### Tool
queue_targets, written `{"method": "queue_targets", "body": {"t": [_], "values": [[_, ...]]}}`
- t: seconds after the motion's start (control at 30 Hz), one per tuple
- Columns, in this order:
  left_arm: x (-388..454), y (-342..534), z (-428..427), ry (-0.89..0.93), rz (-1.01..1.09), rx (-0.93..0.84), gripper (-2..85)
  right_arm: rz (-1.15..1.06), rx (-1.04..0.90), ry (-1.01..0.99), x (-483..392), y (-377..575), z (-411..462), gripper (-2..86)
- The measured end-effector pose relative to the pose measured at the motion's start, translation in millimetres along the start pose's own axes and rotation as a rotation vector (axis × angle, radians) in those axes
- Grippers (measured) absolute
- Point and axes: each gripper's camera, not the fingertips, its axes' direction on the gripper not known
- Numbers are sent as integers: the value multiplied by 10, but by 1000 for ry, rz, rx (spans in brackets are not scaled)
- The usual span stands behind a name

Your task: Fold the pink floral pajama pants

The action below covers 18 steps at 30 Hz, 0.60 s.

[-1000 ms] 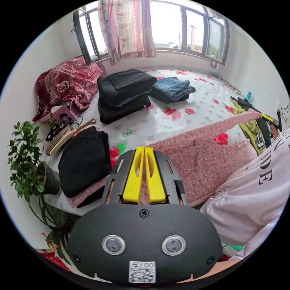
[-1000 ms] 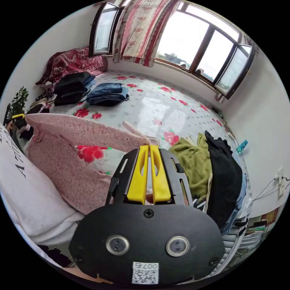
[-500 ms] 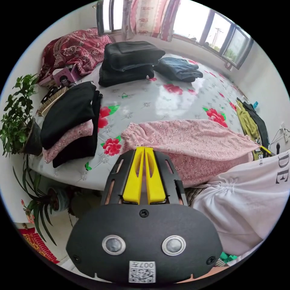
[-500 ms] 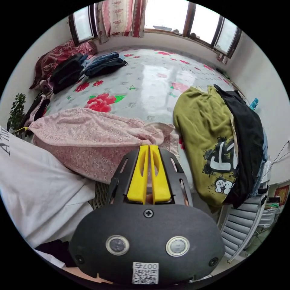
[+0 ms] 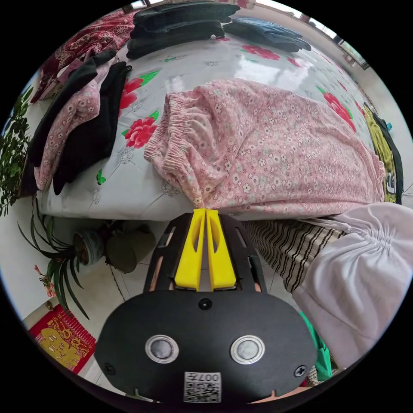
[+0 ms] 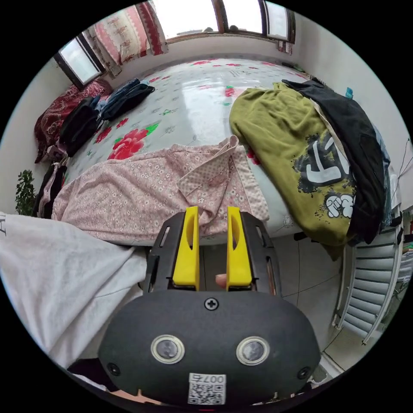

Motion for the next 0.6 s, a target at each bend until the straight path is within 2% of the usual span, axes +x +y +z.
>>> {"method": "queue_targets", "body": {"t": [0.13,0.23,0.3,0.47,0.6], "values": [[38,-109,-35,-19,-10,-18,-9,-37,-16,-17,-416,-422,373,83],[105,-151,-75,-47,0,-27,-9,8,-124,60,-478,-609,773,61],[129,-165,-102,-55,6,-33,-9,41,-113,79,-405,-658,743,38],[150,-210,-88,-55,-12,-49,-9,303,22,103,230,-612,204,15],[188,-202,-37,-53,-45,-66,-9,590,10,-80,819,-359,163,34]]}}
